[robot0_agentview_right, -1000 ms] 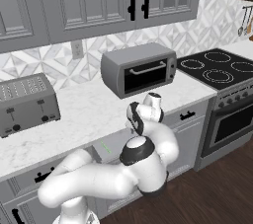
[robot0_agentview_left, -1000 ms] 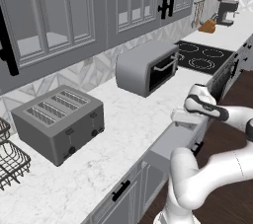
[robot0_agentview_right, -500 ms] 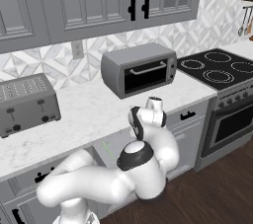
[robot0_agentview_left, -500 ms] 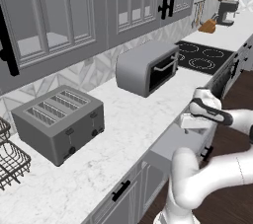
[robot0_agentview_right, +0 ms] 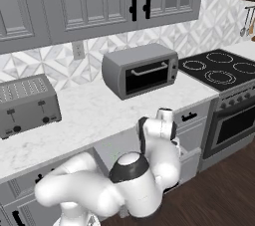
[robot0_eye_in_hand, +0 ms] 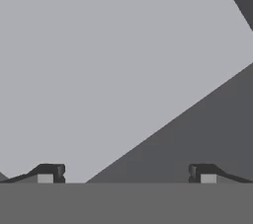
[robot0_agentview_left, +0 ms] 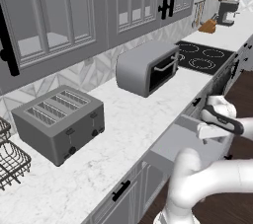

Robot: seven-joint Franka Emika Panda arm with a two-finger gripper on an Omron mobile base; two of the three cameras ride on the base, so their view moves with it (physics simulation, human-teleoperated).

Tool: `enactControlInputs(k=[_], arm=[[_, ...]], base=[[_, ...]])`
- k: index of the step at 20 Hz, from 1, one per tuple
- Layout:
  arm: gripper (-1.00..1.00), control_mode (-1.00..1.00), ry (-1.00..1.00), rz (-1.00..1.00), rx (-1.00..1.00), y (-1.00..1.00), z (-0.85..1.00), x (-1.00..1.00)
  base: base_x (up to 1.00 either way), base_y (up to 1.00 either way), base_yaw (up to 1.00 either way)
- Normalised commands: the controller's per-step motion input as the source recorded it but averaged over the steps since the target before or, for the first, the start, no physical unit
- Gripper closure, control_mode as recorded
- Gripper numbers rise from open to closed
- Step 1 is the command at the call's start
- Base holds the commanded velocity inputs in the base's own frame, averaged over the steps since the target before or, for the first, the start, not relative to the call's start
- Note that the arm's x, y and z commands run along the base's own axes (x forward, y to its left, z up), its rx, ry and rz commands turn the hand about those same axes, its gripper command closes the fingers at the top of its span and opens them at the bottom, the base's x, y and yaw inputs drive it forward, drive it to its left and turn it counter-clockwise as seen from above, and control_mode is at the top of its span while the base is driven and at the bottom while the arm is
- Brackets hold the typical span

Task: Take a straw from the drawer in front and place it inside the glass cup on the dining counter.

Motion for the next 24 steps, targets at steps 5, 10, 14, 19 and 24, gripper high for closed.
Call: enactControlInputs(k=[5,10,14,19,24], arm=[[-1.00,-1.00,0.01,0.04,0.00,-0.75,-0.41,-1.00],[-1.00,-1.00,0.00,0.01,0.00,-0.74,-0.25,-0.97],[-1.00,-1.00,-0.09,0.00,0.00,-0.22,0.24,-0.26],[-1.00,-1.00,-0.16,-0.05,0.00,0.17,0.62,0.42],[-1.00,-1.00,-0.18,-0.20,0.01,0.66,0.29,0.63]], base=[[0.00,0.00,0.00],[0.00,0.00,0.00],[0.00,0.00,0.00],[0.00,0.00,0.00],[0.00,0.00,0.00]])
